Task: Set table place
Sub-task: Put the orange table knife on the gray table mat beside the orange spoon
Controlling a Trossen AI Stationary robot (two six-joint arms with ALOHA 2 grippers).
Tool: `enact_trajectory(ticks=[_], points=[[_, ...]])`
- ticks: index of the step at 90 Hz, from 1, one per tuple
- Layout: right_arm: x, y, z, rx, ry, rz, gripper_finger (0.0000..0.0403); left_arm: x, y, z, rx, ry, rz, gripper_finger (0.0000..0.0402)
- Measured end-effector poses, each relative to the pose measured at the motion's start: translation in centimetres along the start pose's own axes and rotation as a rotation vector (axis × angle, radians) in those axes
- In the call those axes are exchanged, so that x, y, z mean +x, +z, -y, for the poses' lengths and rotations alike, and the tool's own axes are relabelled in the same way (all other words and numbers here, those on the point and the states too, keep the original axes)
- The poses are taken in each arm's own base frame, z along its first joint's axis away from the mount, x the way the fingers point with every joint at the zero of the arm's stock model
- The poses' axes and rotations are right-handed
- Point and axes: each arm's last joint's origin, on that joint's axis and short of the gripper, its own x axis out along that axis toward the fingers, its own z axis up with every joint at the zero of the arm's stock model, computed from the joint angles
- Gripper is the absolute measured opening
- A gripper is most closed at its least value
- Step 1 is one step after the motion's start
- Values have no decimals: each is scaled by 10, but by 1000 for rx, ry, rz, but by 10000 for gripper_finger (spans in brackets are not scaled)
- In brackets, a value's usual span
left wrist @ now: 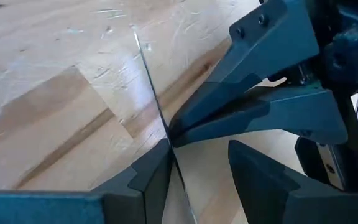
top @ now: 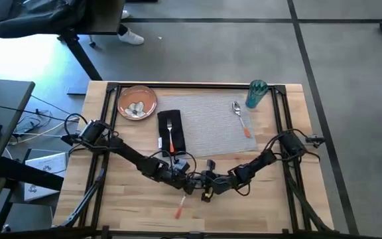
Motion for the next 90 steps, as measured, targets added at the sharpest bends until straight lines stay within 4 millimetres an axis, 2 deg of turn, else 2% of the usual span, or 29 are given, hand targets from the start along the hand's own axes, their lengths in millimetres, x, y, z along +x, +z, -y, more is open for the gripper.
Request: enact_trajectory(ticks=[20,50,75,81,90], points=[[0,0,0,1,0,1,0,0,-1,-2,47,33,-4,127],[0,0,0,3,-3,3,0,0,-1,-5,129,61,1,8],[-2,2,0,20,12,0,0,-1,-2,-4,186,61,17,1],[-6,10,0,25,25,3,0,-3,-3,-3,218,56,19,0],[-22,35,-4,86,59,34,0,-8,-5,1,279,46,14,0]])
